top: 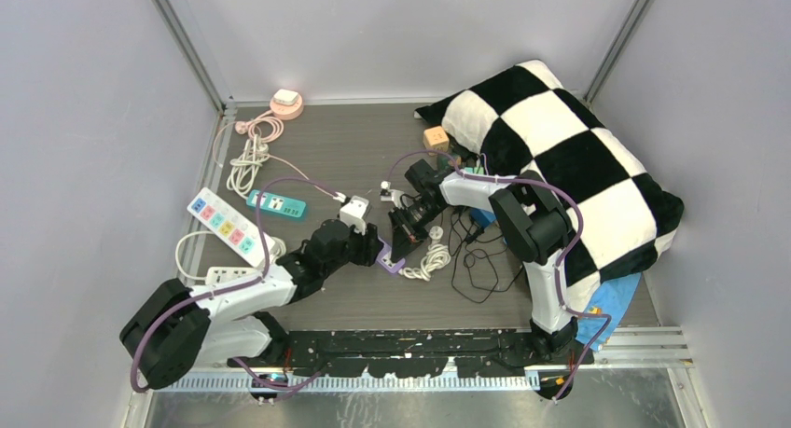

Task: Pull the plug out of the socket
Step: Remove the plug from the socket.

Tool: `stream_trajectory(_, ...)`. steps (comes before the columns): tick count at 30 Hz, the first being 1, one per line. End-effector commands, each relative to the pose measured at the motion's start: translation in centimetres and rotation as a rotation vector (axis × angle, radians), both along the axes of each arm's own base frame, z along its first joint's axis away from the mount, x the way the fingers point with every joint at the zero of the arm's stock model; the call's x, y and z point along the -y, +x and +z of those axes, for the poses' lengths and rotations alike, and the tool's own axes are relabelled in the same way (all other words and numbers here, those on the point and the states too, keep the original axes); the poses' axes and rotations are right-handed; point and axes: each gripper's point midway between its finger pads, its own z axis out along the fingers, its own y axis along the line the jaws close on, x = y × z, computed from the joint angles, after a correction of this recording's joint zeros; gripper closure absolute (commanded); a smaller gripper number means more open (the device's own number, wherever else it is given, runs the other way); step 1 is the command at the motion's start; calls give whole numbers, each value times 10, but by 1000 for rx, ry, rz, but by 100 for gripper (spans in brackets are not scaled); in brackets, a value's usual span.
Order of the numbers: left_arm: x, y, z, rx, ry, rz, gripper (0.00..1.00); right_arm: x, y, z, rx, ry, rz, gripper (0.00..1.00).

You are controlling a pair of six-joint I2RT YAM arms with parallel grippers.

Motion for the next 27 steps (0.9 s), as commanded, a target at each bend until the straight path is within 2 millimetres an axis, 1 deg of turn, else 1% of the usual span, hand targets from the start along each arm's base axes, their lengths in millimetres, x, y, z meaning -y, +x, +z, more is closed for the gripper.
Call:
stream_trajectory(1,-2,13,34,87,-84,62,100,10,7,-25,44,-91,-3,99)
stream_trajectory(8,7,7,37,110,-75,-30,100,10,7,-26,45,-98,-4,99)
stream_trajectory(11,7,7,41,123,-78,-34,100,10,7,-26,44,-99,-3,99)
stream_trajectory(17,7,2,54,139,-120,-41,100,10,7,-24,48,-93,4,99)
stream_trajectory(22,10,-3,58,128,-165,-52,100,10,6,-20,55,-80,15,99)
stream_trajectory(27,13,-10,58,112,-213,-65,100,10,6,-13,68,-61,31,89)
